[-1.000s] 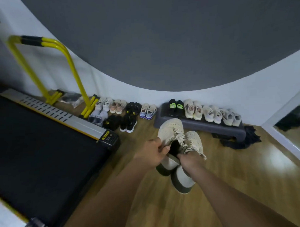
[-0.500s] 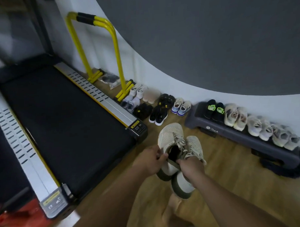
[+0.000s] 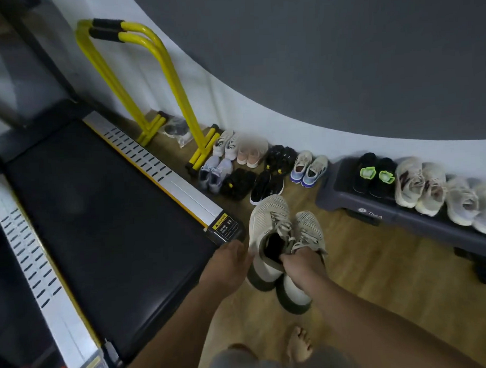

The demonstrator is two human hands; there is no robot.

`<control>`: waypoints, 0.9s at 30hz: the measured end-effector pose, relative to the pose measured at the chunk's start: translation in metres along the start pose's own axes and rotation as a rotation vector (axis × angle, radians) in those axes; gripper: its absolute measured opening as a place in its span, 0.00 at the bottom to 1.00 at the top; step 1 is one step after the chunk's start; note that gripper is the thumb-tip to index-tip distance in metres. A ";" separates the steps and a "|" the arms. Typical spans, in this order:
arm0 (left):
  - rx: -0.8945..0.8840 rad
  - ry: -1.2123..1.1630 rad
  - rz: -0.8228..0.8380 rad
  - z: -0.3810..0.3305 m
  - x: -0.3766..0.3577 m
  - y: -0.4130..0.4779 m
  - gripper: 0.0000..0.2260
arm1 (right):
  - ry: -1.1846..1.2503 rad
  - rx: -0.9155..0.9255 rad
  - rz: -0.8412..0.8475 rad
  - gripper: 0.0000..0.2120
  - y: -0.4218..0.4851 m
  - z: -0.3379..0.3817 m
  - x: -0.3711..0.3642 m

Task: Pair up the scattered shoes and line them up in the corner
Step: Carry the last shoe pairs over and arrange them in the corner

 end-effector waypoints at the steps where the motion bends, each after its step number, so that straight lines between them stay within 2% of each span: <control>1: 0.001 0.002 0.013 -0.005 0.000 0.012 0.13 | -0.016 -0.001 -0.002 0.11 0.013 0.005 0.005; 8: -0.016 0.028 0.112 -0.029 -0.003 0.137 0.11 | -0.101 -0.044 -0.018 0.13 0.123 0.044 0.041; 12: -0.031 0.008 0.260 -0.053 -0.015 0.250 0.10 | -0.138 -0.135 -0.034 0.10 0.210 0.065 0.051; 16: 0.013 0.111 0.497 -0.059 -0.045 0.375 0.22 | -0.169 -0.248 -0.035 0.11 0.296 0.082 0.051; 18: 0.000 0.132 0.598 -0.060 -0.055 0.434 0.24 | -0.210 -0.304 -0.040 0.11 0.339 0.089 0.050; 23: 0.043 0.176 0.683 -0.044 -0.100 0.576 0.32 | -0.274 -0.367 -0.045 0.22 0.462 0.073 0.012; 27: 0.203 0.114 0.808 0.013 -0.181 0.667 0.37 | -0.265 -0.367 0.003 0.16 0.567 0.038 -0.037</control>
Point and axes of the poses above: each hand's wrist, its own y-axis towards the middle knuckle, its own x-axis out of the back of the hand, z = x × y, the point moved 1 cm from there along y, towards the middle knuckle, and after that the axes turned 6 degrees about -y, right-handed, at the moved point
